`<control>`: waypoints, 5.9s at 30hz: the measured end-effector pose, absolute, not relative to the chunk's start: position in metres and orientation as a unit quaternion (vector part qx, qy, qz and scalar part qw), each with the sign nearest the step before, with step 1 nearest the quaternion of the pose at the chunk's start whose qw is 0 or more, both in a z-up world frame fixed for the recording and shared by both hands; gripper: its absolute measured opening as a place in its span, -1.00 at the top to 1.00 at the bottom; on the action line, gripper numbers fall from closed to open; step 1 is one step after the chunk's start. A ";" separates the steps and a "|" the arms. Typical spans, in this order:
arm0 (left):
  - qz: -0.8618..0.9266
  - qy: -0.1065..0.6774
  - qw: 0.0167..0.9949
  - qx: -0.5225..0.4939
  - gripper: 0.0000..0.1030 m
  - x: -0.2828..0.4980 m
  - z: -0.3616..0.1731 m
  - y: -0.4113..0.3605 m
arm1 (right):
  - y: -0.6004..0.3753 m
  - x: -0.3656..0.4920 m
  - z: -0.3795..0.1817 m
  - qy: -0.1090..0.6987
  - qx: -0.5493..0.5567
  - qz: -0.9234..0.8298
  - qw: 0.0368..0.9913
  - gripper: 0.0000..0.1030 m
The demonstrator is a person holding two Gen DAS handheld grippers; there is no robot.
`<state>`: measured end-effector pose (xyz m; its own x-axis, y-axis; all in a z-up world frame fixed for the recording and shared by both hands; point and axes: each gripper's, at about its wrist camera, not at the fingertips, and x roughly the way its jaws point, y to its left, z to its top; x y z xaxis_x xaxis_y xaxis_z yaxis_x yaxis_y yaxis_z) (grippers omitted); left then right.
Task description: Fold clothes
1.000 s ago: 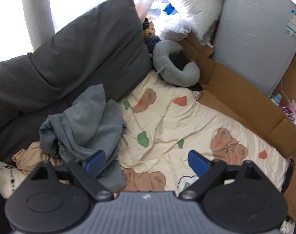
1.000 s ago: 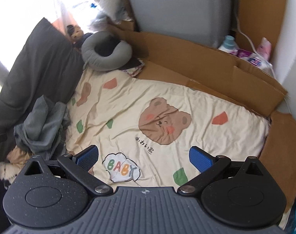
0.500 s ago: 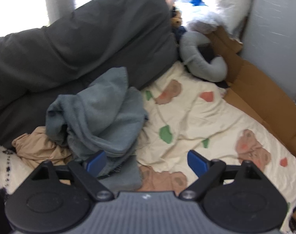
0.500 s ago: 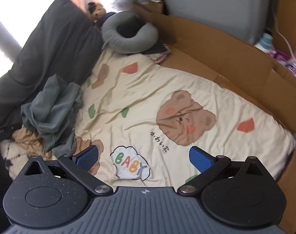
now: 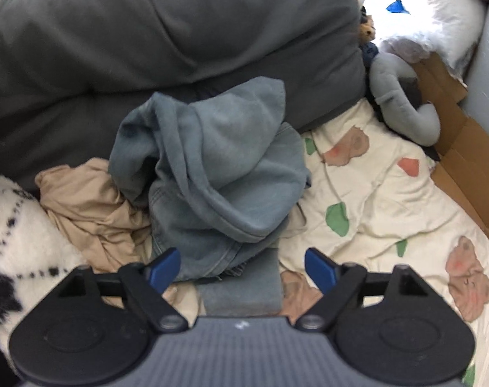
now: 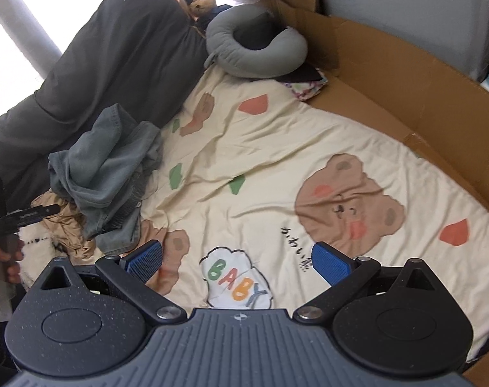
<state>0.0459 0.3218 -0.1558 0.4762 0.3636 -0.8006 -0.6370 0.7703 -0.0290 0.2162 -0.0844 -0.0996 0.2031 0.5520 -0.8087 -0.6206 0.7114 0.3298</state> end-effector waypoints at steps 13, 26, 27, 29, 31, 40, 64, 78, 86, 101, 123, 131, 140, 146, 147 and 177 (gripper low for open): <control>0.328 0.370 0.853 -0.167 -0.59 0.069 -0.172 0.385 | -0.065 0.205 -0.170 0.518 -0.052 0.404 0.752 -0.86; 0.370 0.346 0.848 -0.153 -0.24 0.102 -0.185 0.437 | -0.064 0.191 -0.228 0.535 -0.062 0.408 0.737 -0.82; 0.374 0.344 0.847 -0.157 -0.22 0.104 -0.185 0.441 | -0.064 0.190 -0.231 0.537 -0.062 0.407 0.736 -0.82; 0.377 0.339 0.846 -0.165 -0.22 0.109 -0.185 0.447 | -0.066 0.189 -0.235 0.541 -0.059 0.406 0.734 -0.82; 0.377 0.335 0.846 -0.170 -0.19 0.113 -0.185 0.451 | -0.067 0.190 -0.239 0.543 -0.057 0.405 0.733 -0.82; 0.341 0.328 0.865 -0.165 0.94 0.126 -0.183 0.434 | -0.072 0.189 -0.249 0.549 -0.051 0.403 0.731 -0.82; 0.148 0.329 0.905 -0.228 0.95 0.147 -0.180 0.275 | -0.079 0.197 -0.248 0.541 -0.027 0.400 0.739 -0.82; 0.060 0.339 0.901 -0.266 0.96 0.184 -0.205 0.184 | -0.090 0.208 -0.244 0.534 -0.011 0.387 0.751 -0.82; 0.034 0.337 0.898 -0.281 0.96 0.203 -0.211 0.159 | -0.105 0.219 -0.243 0.532 0.008 0.370 0.762 -0.82; -0.002 0.394 0.872 -0.289 0.32 0.200 -0.232 0.145 | -0.111 0.222 -0.245 0.531 0.020 0.370 0.762 -0.82; 0.217 0.399 0.858 -0.238 -0.22 0.096 -0.241 0.290 | -0.101 0.213 -0.242 0.530 0.007 0.382 0.758 -0.82; 0.284 0.393 0.836 -0.256 -0.45 0.079 -0.263 0.337 | -0.091 0.204 -0.245 0.526 -0.012 0.398 0.751 -0.82; 0.320 0.371 0.805 -0.334 -0.45 0.077 -0.306 0.386 | -0.063 0.194 -0.243 0.517 -0.044 0.429 0.739 -0.82; 0.348 0.353 0.779 -0.384 -0.43 0.068 -0.333 0.415 | -0.048 0.192 -0.236 0.507 -0.073 0.439 0.738 -0.82; 0.353 0.349 0.772 -0.397 -0.43 0.065 -0.338 0.421 | -0.046 0.192 -0.235 0.507 -0.074 0.440 0.738 -0.82; 0.331 0.409 0.767 -0.367 -0.24 0.071 -0.396 0.479 | -0.038 0.186 -0.256 0.536 -0.097 0.429 0.720 -0.82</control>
